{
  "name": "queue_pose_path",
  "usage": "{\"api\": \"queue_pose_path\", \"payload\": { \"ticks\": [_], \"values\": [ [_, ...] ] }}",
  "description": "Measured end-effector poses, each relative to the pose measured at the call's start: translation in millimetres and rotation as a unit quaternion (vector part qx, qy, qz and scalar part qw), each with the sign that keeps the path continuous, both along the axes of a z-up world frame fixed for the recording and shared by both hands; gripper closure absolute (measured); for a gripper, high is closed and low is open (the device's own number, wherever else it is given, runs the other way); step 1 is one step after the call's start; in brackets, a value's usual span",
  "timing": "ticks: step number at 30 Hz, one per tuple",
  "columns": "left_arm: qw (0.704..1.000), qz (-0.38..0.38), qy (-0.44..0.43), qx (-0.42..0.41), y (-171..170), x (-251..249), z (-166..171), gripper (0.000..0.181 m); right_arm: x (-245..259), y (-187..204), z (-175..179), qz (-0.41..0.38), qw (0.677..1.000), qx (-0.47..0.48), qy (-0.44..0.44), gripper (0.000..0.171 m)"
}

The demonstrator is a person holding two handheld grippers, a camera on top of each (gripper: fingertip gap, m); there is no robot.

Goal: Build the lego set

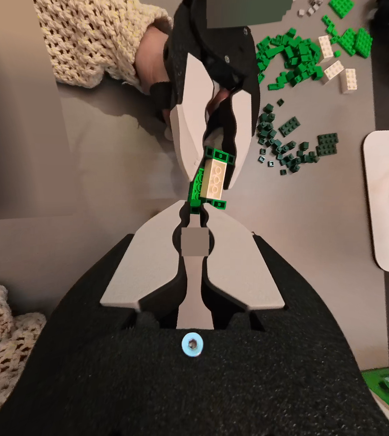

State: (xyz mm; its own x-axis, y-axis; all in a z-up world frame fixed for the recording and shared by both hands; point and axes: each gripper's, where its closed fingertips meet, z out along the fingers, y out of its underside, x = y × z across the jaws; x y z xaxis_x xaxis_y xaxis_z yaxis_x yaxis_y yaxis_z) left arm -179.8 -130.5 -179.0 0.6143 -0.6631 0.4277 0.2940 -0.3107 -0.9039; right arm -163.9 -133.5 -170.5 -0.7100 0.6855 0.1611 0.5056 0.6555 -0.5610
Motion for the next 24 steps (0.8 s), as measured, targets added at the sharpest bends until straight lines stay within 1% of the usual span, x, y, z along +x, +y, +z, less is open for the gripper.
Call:
{"api": "queue_pose_path", "payload": {
  "ticks": [5, 9, 15, 24],
  "values": [
    [1.0, 0.01, -0.005, -0.001, 1.4, -3.2, 0.3, 0.145, -1.6, -1.5, -3.7, 0.003, 1.0, 0.022, -0.001, 0.163],
    [1.0, 0.0, 0.008, -0.003, 0.6, 1.0, -1.7, 0.145, -4.7, -8.8, -0.4, 0.02, 1.0, 0.02, 0.014, 0.163],
    [0.999, -0.025, 0.041, -0.005, -2.6, 11.6, -6.7, 0.145, -0.8, -11.3, -10.5, 0.019, 0.999, 0.016, -0.023, 0.163],
    [1.0, -0.015, 0.01, -0.007, -1.3, 4.4, -2.9, 0.145, -10.7, -10.6, -6.8, 0.019, 0.999, 0.034, 0.014, 0.163]
  ]
}}
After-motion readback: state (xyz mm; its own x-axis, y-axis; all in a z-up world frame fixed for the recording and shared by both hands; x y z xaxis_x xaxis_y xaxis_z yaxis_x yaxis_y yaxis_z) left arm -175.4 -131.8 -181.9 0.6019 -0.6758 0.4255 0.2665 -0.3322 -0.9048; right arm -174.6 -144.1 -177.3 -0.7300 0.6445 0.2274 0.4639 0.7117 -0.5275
